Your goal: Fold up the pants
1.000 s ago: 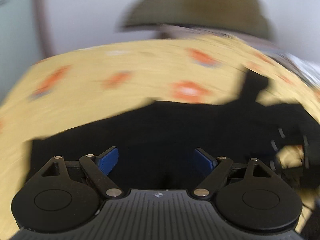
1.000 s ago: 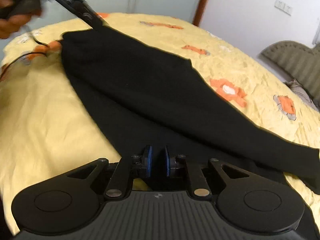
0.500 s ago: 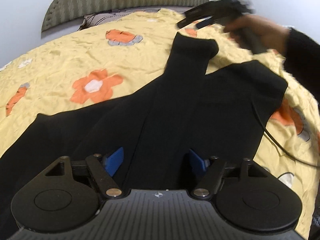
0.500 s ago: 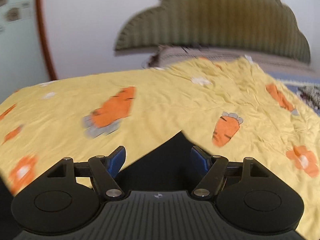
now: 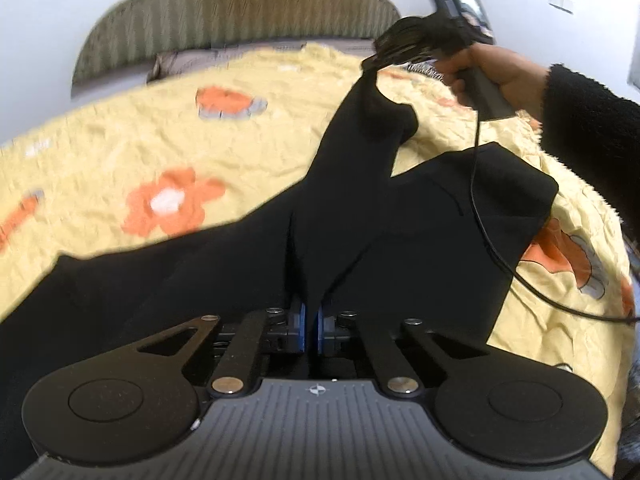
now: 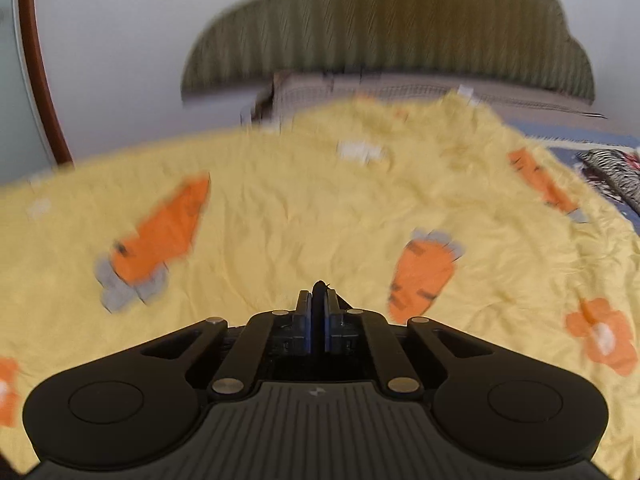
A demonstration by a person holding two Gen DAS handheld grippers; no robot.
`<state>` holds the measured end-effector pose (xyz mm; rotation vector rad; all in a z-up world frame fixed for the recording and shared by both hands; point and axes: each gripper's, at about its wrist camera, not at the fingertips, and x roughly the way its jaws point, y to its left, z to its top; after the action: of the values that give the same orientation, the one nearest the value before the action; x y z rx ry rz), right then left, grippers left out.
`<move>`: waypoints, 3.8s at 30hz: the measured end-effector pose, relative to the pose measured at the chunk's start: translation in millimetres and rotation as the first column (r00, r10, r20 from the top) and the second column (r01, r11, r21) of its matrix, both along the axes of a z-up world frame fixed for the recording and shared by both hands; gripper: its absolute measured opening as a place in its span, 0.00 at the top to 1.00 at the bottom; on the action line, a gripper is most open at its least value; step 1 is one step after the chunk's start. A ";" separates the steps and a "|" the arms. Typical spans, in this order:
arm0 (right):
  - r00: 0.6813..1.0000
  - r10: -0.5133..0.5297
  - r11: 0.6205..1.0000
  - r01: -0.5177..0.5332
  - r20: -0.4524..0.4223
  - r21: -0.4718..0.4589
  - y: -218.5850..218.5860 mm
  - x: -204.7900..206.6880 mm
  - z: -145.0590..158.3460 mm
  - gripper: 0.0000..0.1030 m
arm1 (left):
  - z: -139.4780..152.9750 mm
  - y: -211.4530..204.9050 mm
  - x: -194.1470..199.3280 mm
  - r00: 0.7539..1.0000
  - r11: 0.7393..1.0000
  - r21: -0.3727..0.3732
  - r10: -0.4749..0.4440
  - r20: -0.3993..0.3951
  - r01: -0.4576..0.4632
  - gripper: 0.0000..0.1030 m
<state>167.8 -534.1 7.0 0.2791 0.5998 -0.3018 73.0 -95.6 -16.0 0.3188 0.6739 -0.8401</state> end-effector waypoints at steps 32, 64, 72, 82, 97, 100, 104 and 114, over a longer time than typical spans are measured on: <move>0.779 -0.624 0.770 0.601 0.057 0.217 -8.2 -323.8 -52.0 0.80 | 6.2 2.1 -85.0 0.980 0.979 0.162 -0.148 0.129 0.127 0.45; 0.820 0.538 0.808 -0.567 -0.194 -0.158 205.1 -10.8 -58.6 0.23 | 12.3 28.8 125.9 0.883 0.842 0.282 0.398 0.249 -0.459 0.36; 0.681 0.701 0.688 -0.724 -0.210 -0.052 199.7 -86.5 -32.9 0.23 | 32.0 30.9 70.9 0.951 0.934 0.178 0.309 0.032 -0.309 0.22; 0.879 0.462 0.879 -0.471 -0.115 -0.070 160.1 -85.4 -28.9 0.14 | 23.9 -39.5 17.3 0.978 0.972 0.125 0.207 -0.039 -0.200 0.19; 0.960 0.200 0.964 -0.228 -0.195 -0.135 69.9 -91.6 -59.9 0.00 | -19.1 -154.3 63.4 0.952 0.935 0.185 0.288 0.108 -0.303 0.25; 0.968 0.207 0.957 -0.230 -0.141 -0.179 69.1 -138.0 -32.9 0.00 | -1.3 -138.6 42.4 0.970 0.961 0.138 0.237 0.045 -0.241 0.16; 0.896 0.355 0.906 -0.400 -0.265 -0.137 79.0 -174.7 -43.6 0.00 | -11.1 -148.2 17.4 0.984 0.971 0.160 0.176 0.026 -0.178 0.06; 0.957 -0.284 0.957 0.280 0.062 0.069 -20.0 -256.7 -28.0 0.00 | -3.4 -162.8 18.2 0.976 0.969 0.117 0.217 0.030 -0.219 0.08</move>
<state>-88.8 -554.1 -21.0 0.4326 0.4987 -0.5483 91.2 -258.4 -19.5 0.3529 0.7304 -0.5880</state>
